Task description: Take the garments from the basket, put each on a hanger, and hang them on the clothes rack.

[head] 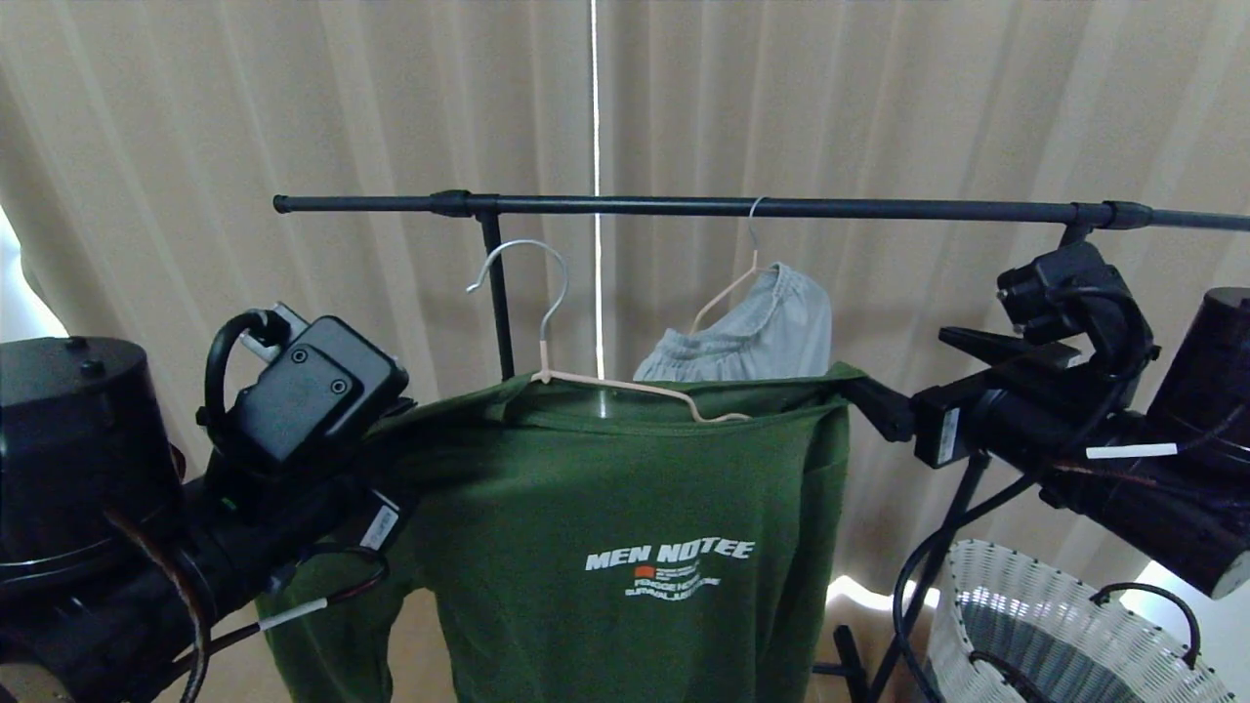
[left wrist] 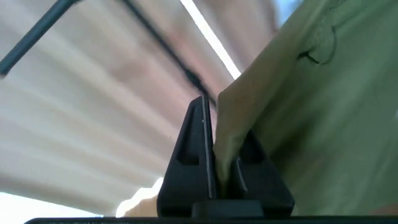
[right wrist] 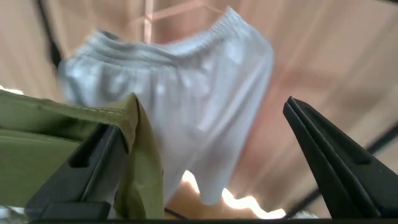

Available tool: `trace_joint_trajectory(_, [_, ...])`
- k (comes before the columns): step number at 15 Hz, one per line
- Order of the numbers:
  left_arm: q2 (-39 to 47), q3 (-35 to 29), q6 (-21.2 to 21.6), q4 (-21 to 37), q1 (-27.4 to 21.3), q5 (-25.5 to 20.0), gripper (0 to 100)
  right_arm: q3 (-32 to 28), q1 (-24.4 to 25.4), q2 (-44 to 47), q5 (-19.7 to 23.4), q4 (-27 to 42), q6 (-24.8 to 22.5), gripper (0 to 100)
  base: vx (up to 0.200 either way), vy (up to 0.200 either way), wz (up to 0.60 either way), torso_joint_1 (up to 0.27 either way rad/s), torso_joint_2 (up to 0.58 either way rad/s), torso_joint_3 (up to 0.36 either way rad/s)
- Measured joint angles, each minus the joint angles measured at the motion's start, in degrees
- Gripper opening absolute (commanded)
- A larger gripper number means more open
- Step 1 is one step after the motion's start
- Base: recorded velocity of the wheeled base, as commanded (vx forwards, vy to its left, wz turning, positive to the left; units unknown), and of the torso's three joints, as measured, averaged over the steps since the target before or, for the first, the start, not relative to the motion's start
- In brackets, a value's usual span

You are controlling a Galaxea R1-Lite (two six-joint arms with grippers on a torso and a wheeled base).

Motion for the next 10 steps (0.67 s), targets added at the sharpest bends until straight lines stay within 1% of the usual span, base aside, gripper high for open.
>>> trace_joint_trajectory(1, [0.6,-0.6,-0.9,-0.1,0.0,1.1,0,0.6,2.4,-0.7,0.1,0.7,0.0,100,0.0,0.0,0.0,0.0,0.0,0.0])
trace_joint_trajectory(2, [1.1,-1.1,-3.0,-0.4,-0.1,1.5,0,1.1,4.5,-1.4,0.1,1.6,0.0,100,0.0,0.0,0.0,0.0,0.0,0.0])
trace_joint_trajectory(3, [1.6,-1.7,-4.9,-1.7,-0.2,1.7,0,1.6,6.9,-2.2,1.2,2.5,0.1,100,0.0,0.0,0.0,0.0,0.0,0.0])
trace_joint_trajectory(4, [2.2,-2.0,-6.1,-2.8,-0.3,1.9,0,1.8,8.3,-2.8,3.9,2.6,0.2,100,0.0,0.0,0.0,0.0,0.0,0.0])
trace_joint_trajectory(6, [3.3,-1.8,-7.9,-6.3,-0.3,2.2,0,1.5,9.1,-3.3,10.3,2.8,0.2,100,0.0,0.0,0.0,0.0,0.0,0.0])
trace_joint_trajectory(8, [4.0,-1.2,-8.6,-8.5,-0.4,2.1,0,-0.1,9.3,-3.3,11.4,2.9,0.1,100,0.0,0.0,0.0,0.0,0.0,0.0])
trace_joint_trajectory(10, [4.5,-1.0,-8.9,-9.0,-0.6,2.1,0,-1.9,9.5,-2.6,11.6,3.0,0.0,100,0.0,0.0,0.0,0.0,0.0,0.0])
